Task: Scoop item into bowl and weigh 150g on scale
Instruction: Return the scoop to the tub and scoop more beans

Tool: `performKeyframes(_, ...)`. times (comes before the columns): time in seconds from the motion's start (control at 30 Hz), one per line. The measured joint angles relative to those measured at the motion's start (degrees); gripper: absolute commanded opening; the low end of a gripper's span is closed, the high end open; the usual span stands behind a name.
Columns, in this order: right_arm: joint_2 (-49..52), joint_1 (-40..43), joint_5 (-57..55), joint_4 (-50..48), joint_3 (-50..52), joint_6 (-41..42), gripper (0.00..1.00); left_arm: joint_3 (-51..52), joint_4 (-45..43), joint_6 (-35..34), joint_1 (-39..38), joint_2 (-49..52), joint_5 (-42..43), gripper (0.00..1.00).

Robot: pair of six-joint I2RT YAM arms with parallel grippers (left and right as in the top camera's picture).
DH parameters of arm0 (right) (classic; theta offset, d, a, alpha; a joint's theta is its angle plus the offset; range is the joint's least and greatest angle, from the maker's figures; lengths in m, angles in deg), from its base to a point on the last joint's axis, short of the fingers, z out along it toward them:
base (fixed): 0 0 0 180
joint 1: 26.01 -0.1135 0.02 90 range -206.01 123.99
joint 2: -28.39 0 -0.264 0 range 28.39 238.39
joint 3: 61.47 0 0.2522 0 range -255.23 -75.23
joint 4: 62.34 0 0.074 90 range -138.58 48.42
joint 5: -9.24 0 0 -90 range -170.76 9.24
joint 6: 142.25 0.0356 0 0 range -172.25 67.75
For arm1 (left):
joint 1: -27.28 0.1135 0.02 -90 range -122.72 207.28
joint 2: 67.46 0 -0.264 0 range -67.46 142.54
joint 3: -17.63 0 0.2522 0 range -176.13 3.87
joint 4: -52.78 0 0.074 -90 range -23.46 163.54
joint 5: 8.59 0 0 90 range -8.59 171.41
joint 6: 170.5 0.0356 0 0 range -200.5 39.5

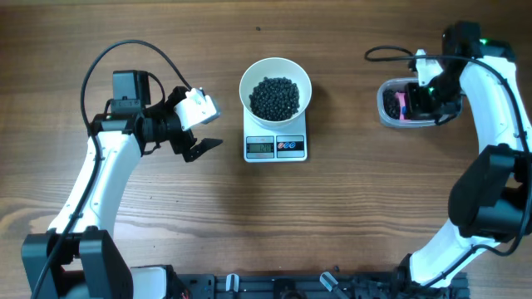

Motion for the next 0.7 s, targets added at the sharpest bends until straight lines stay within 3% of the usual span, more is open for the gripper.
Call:
performKeyframes(0.37, 0.17, 12.72, 15.76, 1.97, 0.26, -2.16, 0.04, 0.0, -0.02, 0.0, 0.0, 0.0, 0.0, 1.0)
performKeyframes(0.7, 0.17, 23.32, 34.12, 6.95, 0.42, -12.66, 0.04, 0.0, 0.0, 0.02, 0.0, 0.0, 0.0, 1.0)
